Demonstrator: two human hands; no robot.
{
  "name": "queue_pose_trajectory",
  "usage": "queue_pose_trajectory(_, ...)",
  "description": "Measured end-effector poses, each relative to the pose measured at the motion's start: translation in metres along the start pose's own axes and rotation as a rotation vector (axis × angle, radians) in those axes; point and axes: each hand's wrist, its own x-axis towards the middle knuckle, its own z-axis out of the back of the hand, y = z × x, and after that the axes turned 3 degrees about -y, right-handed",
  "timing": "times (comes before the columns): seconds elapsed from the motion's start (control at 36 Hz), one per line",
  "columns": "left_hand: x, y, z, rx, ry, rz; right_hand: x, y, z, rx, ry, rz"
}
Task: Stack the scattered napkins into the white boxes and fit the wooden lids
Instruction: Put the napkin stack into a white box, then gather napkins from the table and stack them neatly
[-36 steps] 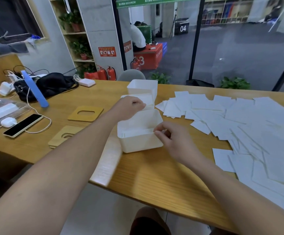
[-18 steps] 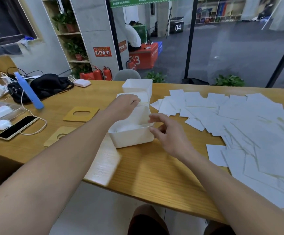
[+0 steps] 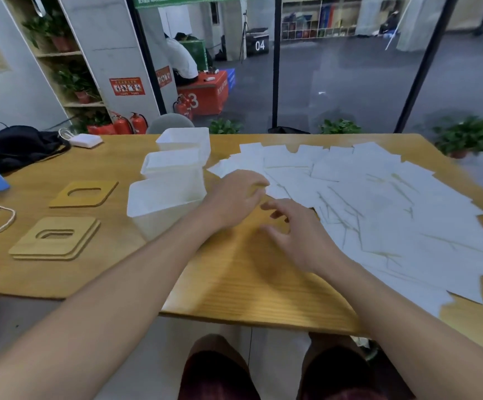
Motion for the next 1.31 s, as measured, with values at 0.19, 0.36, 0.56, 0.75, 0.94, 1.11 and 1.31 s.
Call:
queue_pose_trajectory(0.19,-0.02,-0.016,-0.069,-0.072,0.137,0.014,-0.043,-0.06,0.032,-0.21,0.005,-0.003)
queue_pose_trajectory(0.36,-0.021,-0.038,-0.096,-0.056,0.089,0.06,-0.059,-0.082,0.05,-0.28,-0.007,-0.031)
queue_pose_trajectory(0.56,-0.011,-0.05,-0.108,-0.039,0.074,0.116,-0.062,-0.088,0.055,-0.301,0.023,0.015)
queue_pose_trajectory(0.75,-0.011,-0.046,-0.105,-0.061,0.109,0.127,-0.069,-0.088,0.066,-0.295,0.048,0.021)
queue_pose_trajectory(0.94,-0.018,-0.021,-0.07,-0.108,0.167,0.21,-0.066,-0.099,0.085,-0.283,0.123,0.034)
queue_pose_trajectory(1.11,-0.031,0.006,-0.044,-0.094,0.137,0.282,-0.063,-0.097,0.087,-0.287,0.143,0.009)
queue_pose_trajectory(1.31,-0.037,0.023,-0.043,0.006,0.128,0.217,-0.046,-0.078,0.07,-0.36,0.171,0.038)
